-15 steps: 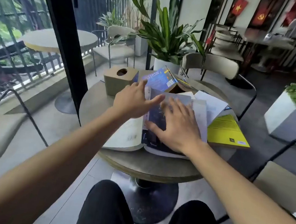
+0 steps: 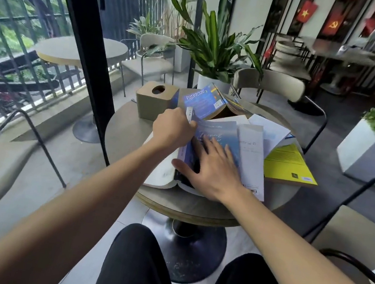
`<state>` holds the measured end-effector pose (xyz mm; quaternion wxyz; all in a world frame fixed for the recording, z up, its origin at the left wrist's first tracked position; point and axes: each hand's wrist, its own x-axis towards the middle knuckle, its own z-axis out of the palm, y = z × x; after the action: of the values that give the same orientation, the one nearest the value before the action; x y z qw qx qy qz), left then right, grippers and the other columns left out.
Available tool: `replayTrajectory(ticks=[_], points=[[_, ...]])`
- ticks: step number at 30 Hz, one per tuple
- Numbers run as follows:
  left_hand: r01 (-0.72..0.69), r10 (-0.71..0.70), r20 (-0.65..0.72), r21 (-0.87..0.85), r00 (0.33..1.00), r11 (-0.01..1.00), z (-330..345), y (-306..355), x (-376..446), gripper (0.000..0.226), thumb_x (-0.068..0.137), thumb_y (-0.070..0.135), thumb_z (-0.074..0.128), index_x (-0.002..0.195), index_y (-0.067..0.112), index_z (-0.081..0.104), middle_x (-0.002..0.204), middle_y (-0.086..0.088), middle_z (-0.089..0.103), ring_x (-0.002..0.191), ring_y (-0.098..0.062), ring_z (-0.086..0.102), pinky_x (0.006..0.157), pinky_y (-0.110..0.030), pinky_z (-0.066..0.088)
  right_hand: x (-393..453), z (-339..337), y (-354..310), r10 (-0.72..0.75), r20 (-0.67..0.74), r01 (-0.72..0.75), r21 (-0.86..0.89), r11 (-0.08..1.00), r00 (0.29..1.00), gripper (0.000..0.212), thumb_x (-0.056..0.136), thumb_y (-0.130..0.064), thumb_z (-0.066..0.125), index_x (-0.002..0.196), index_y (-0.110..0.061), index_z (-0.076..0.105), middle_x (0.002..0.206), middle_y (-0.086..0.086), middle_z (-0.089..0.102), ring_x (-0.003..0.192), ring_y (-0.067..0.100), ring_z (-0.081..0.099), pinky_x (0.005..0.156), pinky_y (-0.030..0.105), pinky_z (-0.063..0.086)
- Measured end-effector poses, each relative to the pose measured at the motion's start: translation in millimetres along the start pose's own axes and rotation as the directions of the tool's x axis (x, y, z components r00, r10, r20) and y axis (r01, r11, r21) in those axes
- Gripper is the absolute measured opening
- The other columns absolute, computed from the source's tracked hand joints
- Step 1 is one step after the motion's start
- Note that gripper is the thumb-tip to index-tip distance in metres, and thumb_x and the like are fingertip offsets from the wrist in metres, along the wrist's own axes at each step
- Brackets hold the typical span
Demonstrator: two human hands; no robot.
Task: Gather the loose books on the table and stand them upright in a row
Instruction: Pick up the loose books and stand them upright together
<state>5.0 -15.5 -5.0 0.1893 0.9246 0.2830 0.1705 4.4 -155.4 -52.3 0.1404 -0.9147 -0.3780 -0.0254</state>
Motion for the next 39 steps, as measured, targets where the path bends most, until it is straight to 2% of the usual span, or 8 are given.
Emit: replayTrajectory(ticks=[7, 12, 16, 24, 28, 33, 37, 39], points=[[-0.109, 0.056, -0.247, -0.207, 0.967, 0.972, -42.2, -1.9, -17.3, 0.042, 0.088, 0.025, 0.054, 0.053, 0.013, 0.033, 0.054, -0.003, 0.036, 0.054, -0.026, 0.036, 0.048, -0.035, 0.020, 2.3, -13.0, -22.8, -0.061, -0.093, 0.078, 0.199, 0.977, 0.994, 0.114, 0.070, -0.094, 0.020, 0.159, -0.024, 0.003, 0.167, 0.007, 0.012, 0.153, 0.025, 0.012, 0.120, 0.052, 0.018], [-0.237, 0.072, -0.485, -0.288, 0.871, 0.928, -73.0, -3.0, -27.1, 0.043, 0.092, 0.030, 0.056, 0.058, 0.015, 0.033, 0.056, -0.004, 0.039, 0.062, -0.030, 0.042, 0.059, -0.039, 0.030, 9.2, -32.5, -39.8, -0.114, -0.088, 0.139, 0.384, 0.913, 0.990, 0.117, 0.073, -0.084, 0.047, 0.158, -0.023, -0.005, 0.166, -0.001, 0.015, 0.150, 0.021, 0.024, 0.115, 0.045, 0.032], [-0.346, 0.077, -0.684, -0.266, 0.725, 0.900, -75.2, -10.5, -31.2, 0.036, 0.093, 0.029, 0.058, 0.066, 0.013, 0.041, 0.062, -0.004, 0.047, 0.059, -0.031, 0.042, 0.058, -0.033, 0.017, 23.5, -37.5, -43.7, -0.101, -0.084, 0.131, 0.559, 0.819, 0.991, 0.126, 0.067, -0.073, 0.071, 0.157, -0.034, -0.008, 0.164, -0.009, 0.020, 0.148, 0.009, 0.027, 0.114, 0.044, 0.037], [-0.451, 0.170, -0.780, -0.157, 0.602, 0.879, -23.7, -29.8, -40.2, 0.033, 0.091, 0.029, 0.055, 0.081, -0.001, 0.063, 0.072, -0.012, 0.062, 0.064, -0.023, 0.050, 0.055, -0.024, 0.024, 51.4, -8.3, -33.1, -0.138, -0.010, 0.118, 0.575, 0.809, 0.990, 0.146, 0.054, -0.047, 0.085, 0.153, -0.034, -0.021, 0.160, -0.005, 0.030, 0.136, 0.017, 0.047, 0.104, 0.044, 0.048], [-0.510, 0.178, -0.772, -0.211, 0.610, 0.834, -9.4, -38.7, -44.3, 0.026, 0.092, 0.026, 0.057, 0.090, 0.000, 0.059, 0.078, -0.015, 0.062, 0.071, -0.020, 0.044, 0.056, -0.028, 0.030, 47.8, -0.8, -29.4, -0.128, -0.007, 0.113, 0.517, 0.849, 0.992, 0.148, 0.058, -0.044, 0.087, 0.150, -0.034, -0.028, 0.155, -0.002, 0.040, 0.128, 0.016, 0.054, 0.099, 0.040, 0.051], [-0.475, 0.285, -0.622, -0.161, 0.729, 0.865, -2.7, -41.9, -41.8, 0.035, 0.088, 0.035, 0.054, 0.096, 0.003, 0.062, 0.085, -0.010, 0.066, 0.070, -0.031, 0.060, 0.054, -0.030, 0.038, 46.1, -0.8, -30.9, -0.171, -0.069, 0.184, 0.427, 0.886, 0.983, 0.143, 0.064, -0.039, 0.085, 0.153, -0.015, -0.025, 0.151, 0.000, 0.040, 0.127, 0.012, 0.050, 0.094, 0.019, 0.040], [-0.420, 0.258, -0.570, -0.171, 0.780, 0.891, -0.7, -45.8, -37.3, 0.023, 0.090, 0.026, 0.063, 0.087, 0.004, 0.059, 0.076, -0.012, 0.063, 0.064, -0.039, 0.058, 0.052, -0.032, 0.036, 42.0, -1.9, -31.4, -0.108, -0.097, 0.134, 0.326, 0.936, 0.989, 0.136, 0.062, -0.041, 0.079, 0.151, -0.029, -0.023, 0.111, 0.004, 0.068, 0.097, 0.025, 0.065, 0.076, 0.037, 0.053], [-0.409, 0.245, -0.563, -0.185, 0.789, 0.894, -2.1, -44.1, -38.9, 0.021, 0.090, 0.023, 0.064, 0.084, 0.004, 0.059, 0.073, -0.014, 0.063, 0.063, -0.039, 0.058, 0.052, -0.032, 0.034, 37.1, -6.7, -30.4, -0.108, -0.106, 0.134, 0.276, 0.952, 0.988, 0.132, 0.061, -0.039, 0.077, 0.152, -0.034, -0.018, 0.112, 0.005, 0.066, 0.099, 0.030, 0.063, 0.075, 0.040, 0.052]])
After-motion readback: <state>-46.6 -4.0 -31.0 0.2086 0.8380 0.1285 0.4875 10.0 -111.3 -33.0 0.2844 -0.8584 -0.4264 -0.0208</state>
